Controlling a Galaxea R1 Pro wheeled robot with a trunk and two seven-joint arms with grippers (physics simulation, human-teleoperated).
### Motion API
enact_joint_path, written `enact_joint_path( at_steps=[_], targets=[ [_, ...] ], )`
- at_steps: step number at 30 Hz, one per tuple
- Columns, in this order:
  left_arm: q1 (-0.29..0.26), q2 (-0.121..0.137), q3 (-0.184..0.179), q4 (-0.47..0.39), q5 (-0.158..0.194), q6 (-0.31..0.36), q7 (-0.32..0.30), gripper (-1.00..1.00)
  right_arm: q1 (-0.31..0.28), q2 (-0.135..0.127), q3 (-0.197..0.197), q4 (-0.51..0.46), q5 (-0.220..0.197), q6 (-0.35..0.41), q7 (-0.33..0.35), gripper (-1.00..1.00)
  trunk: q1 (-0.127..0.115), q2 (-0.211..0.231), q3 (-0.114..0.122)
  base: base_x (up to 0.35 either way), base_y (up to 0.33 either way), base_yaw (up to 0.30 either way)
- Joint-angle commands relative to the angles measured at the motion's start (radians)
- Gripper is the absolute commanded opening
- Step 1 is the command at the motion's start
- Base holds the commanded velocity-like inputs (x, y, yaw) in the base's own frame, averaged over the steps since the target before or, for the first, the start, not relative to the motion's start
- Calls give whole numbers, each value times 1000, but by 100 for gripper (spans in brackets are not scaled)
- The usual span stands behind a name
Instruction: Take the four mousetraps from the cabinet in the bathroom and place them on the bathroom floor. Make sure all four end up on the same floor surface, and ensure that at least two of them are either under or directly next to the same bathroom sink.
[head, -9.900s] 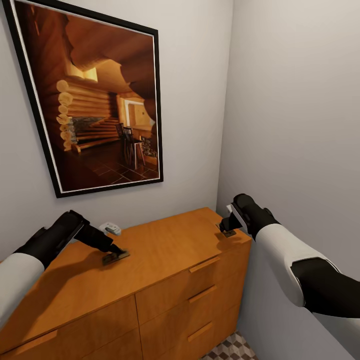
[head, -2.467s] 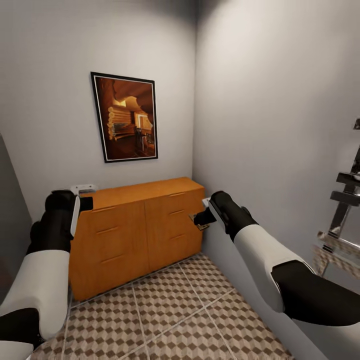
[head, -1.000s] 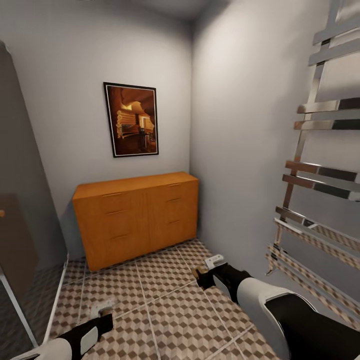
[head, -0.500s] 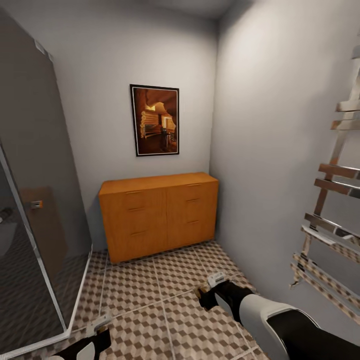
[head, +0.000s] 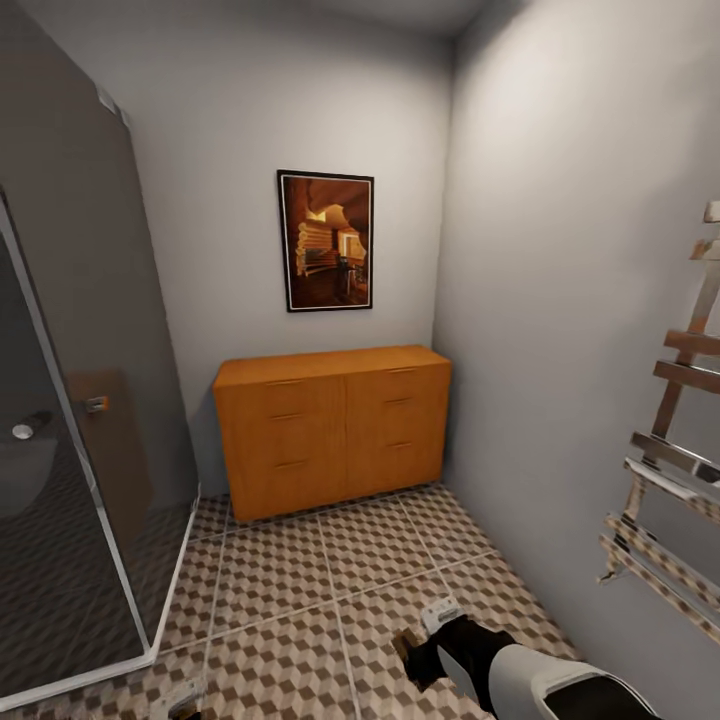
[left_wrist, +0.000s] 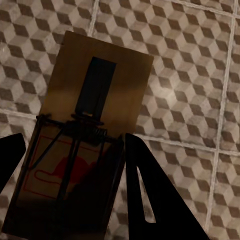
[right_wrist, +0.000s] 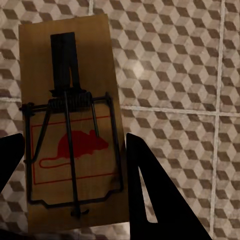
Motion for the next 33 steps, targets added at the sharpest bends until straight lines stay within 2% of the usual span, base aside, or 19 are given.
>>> enact_joint_path(
  at_steps=[1, 7, 11, 17, 26, 33],
  targets=[
    [2, 7, -2, 0, 24, -2, 1, -100, 5, 0, 4, 1, 7, 1, 5, -100, 0, -1, -1, 0, 0, 273],
    [7, 39, -2, -1, 132, -5, -3, -100, 21, 3, 5, 1, 8, 3, 6, -100, 0, -1, -1, 0, 0, 287],
    [7, 45, -4, -2, 161, -41, -6, -100, 22, 4, 5, 1, 7, 5, 6, -100, 0, -1, -1, 0, 0, 293],
    [19, 43, -6, 0, 171, -126, -9, -100, 23, 2, 5, 1, 7, 7, 9, -100, 0, -1, -1, 0, 0, 296],
    [25, 38, -7, 0, 172, -138, -9, -100, 29, 2, 5, 1, 7, 1, 6, -100, 0, -1, -1, 0, 0, 282],
    [26, 37, -7, 1, 172, -139, -8, -100, 30, 1, 5, 1, 7, -1, 6, -100, 0, -1, -1, 0, 0, 59]
  ],
)
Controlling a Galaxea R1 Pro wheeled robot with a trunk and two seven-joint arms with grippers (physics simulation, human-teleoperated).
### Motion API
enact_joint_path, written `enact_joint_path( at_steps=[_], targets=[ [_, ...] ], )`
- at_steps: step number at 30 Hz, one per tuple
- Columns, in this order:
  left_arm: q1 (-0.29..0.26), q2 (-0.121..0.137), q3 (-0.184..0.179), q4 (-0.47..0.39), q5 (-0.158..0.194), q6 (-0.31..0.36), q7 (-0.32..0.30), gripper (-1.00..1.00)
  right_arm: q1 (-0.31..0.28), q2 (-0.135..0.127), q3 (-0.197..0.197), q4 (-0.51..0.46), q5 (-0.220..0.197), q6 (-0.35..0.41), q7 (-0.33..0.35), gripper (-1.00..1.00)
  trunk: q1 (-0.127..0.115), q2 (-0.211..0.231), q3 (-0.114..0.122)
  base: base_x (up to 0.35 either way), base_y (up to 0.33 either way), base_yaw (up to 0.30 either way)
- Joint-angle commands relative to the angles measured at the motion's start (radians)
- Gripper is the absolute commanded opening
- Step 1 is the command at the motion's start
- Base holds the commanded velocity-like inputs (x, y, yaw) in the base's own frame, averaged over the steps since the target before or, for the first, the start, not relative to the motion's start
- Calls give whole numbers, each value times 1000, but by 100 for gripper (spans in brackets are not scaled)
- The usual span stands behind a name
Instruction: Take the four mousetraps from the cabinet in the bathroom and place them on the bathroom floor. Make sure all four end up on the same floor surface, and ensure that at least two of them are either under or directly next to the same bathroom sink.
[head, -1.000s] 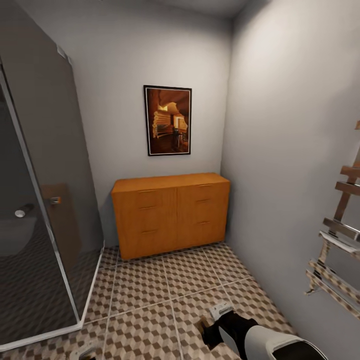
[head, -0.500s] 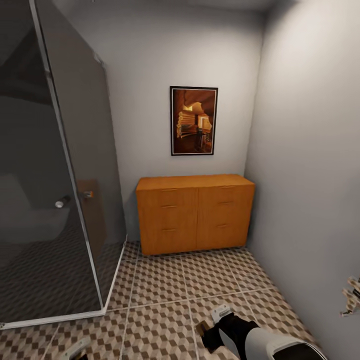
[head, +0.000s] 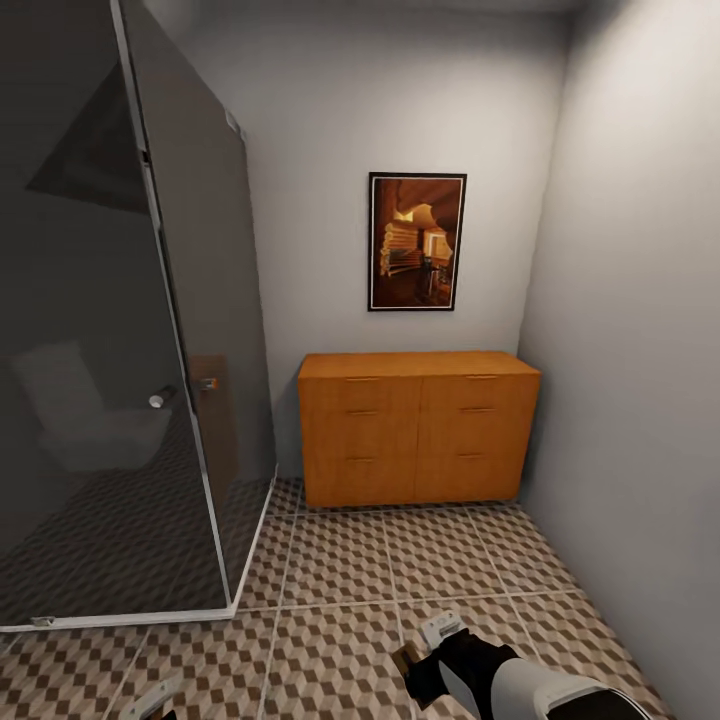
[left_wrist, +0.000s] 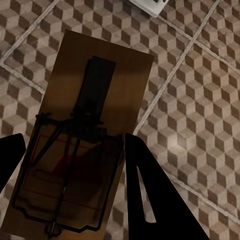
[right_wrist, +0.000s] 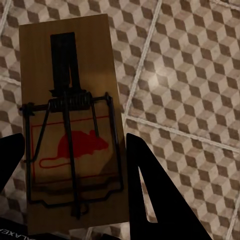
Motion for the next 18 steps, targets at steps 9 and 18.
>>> enact_joint_path(
  at_steps=[9, 18],
  targets=[
    [-1, 0, 3, 1, 1, -3, 0, -100, -1, -1, 4, 1, 10, 1, 13, -100, 0, -1, -1, 0, 0, 4],
    [-1, 2, 3, 0, 1, -3, 0, -100, -1, 0, 5, 1, 10, 9, 10, -100, 0, -1, -1, 0, 0, 95]
  ],
)
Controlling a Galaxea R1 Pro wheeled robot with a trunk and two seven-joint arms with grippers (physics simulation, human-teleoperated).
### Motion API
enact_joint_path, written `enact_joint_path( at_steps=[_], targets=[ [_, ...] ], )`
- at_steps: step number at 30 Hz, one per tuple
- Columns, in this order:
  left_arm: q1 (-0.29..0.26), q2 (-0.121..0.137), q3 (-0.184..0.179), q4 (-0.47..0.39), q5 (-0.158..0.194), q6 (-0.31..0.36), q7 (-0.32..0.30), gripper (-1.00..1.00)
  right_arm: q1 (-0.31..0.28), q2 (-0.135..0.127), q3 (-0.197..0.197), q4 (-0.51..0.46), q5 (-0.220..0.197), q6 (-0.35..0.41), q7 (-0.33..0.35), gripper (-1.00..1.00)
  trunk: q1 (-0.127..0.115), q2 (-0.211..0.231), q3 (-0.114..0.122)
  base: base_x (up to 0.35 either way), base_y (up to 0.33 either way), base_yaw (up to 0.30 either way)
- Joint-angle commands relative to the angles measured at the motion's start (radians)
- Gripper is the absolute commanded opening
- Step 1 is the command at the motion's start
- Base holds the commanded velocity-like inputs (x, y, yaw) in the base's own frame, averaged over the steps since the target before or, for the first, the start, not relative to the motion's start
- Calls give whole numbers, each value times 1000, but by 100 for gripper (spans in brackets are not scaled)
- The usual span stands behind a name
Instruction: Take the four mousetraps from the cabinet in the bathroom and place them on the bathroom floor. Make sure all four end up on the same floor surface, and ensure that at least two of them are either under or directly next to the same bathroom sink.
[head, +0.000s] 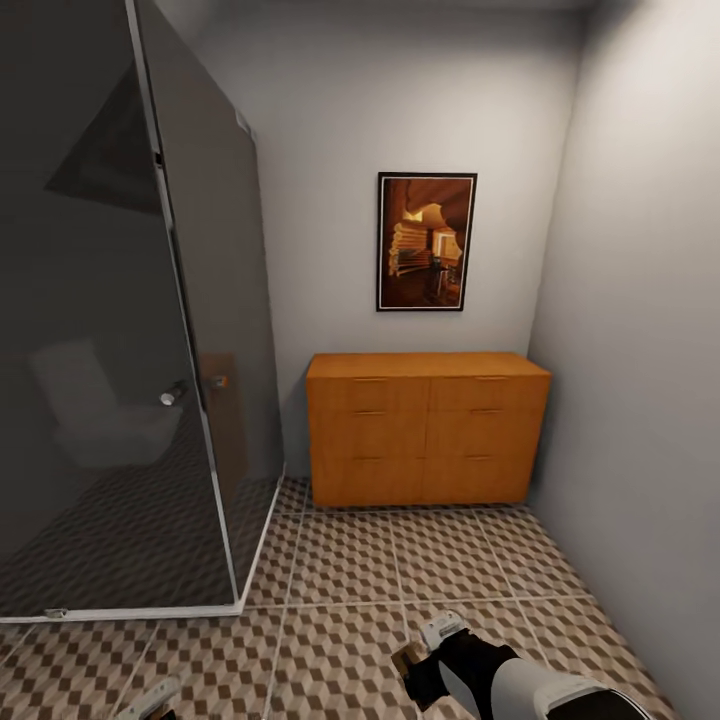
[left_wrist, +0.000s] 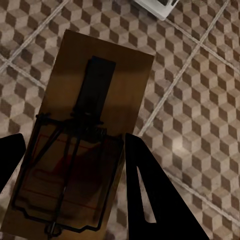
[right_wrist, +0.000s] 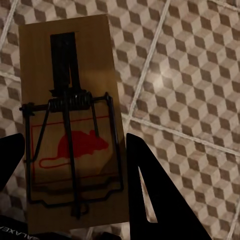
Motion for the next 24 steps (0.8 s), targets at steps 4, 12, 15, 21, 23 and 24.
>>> enact_joint_path(
  at_steps=[4, 12, 15, 21, 23, 24],
  targets=[
    [-1, 2, 4, 1, 0, -3, 0, -100, -1, -1, 4, 1, 6, -3, 3, -100, 0, -1, -1, 0, 0, 259],
    [-1, 3, 4, 1, 0, -4, 0, -100, -1, 0, 4, 1, 7, -4, 3, -100, 0, -1, -1, 0, 0, 277],
    [-1, 4, 4, 1, -1, -4, 0, -100, -1, -1, 4, 1, 7, -4, 3, -100, 0, -1, -1, 0, 0, 282],
    [-1, 5, 4, 1, -1, -5, 0, -100, -1, -1, 4, 1, 7, -5, 0, -100, 0, -1, -1, 0, 0, 283],
    [-1, 5, 4, 1, -1, -5, 0, -100, -1, -1, 4, 1, 7, -5, -1, -100, 0, -1, -1, 0, 0, 283],
    [-1, 5, 4, 1, -1, -5, 0, -100, -1, -1, 4, 1, 7, -5, -2, -100, 0, -1, -1, 0, 0, 283]
  ],
)
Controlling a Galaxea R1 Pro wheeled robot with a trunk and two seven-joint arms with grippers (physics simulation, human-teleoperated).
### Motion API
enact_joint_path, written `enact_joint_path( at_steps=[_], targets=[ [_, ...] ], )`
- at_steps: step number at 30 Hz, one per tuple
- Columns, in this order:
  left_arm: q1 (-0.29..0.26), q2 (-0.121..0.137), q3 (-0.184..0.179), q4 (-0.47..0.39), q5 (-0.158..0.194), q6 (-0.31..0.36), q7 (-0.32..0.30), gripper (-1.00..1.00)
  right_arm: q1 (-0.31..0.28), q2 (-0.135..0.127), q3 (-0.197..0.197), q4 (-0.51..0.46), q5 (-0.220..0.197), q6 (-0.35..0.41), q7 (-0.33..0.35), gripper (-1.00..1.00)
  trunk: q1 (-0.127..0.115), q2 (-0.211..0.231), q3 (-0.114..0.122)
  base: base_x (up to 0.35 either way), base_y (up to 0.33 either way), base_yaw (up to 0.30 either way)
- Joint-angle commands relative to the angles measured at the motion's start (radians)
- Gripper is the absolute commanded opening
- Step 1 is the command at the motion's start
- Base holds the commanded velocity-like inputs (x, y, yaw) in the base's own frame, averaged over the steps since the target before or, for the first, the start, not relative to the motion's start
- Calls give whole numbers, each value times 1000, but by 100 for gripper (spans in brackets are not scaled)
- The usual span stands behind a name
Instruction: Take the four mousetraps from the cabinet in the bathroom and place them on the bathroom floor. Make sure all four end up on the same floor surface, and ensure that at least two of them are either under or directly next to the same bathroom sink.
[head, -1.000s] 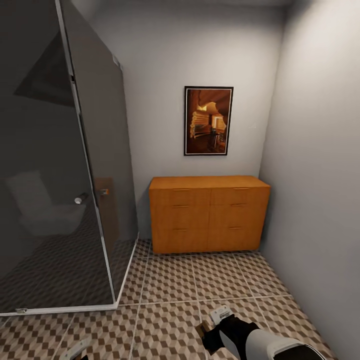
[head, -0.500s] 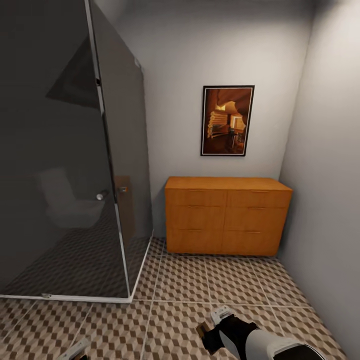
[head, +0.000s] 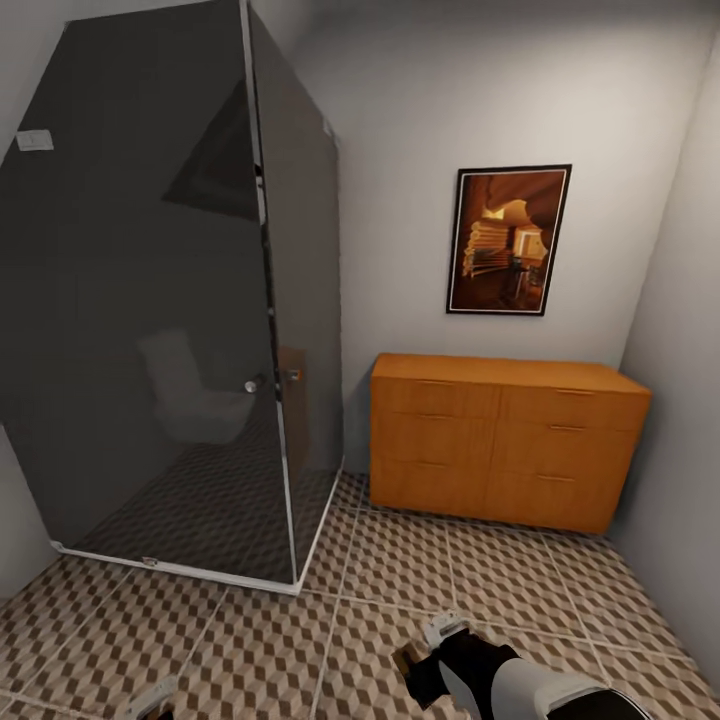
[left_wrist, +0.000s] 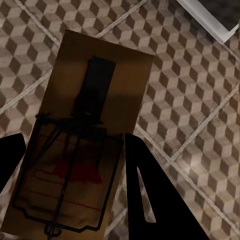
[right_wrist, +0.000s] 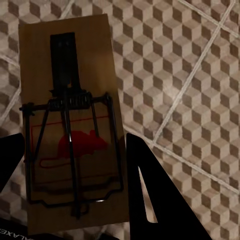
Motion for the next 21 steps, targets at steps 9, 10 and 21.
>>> enact_joint_path(
  at_steps=[9, 10, 21],
  targets=[
    [-1, 0, 3, 0, 1, -3, 0, -100, -1, 0, 4, 1, 7, 2, 5, -100, 0, -1, -1, 0, 0, 283],
    [-1, 0, 3, -1, 1, -3, 0, -100, -1, 0, 4, 1, 6, 2, 5, -100, 0, -1, -1, 0, 0, 283],
    [-1, 0, 3, 0, 1, -3, 0, -100, -1, 0, 4, 1, 6, 2, 5, -100, 0, -1, -1, 0, 0, 283]
  ],
)
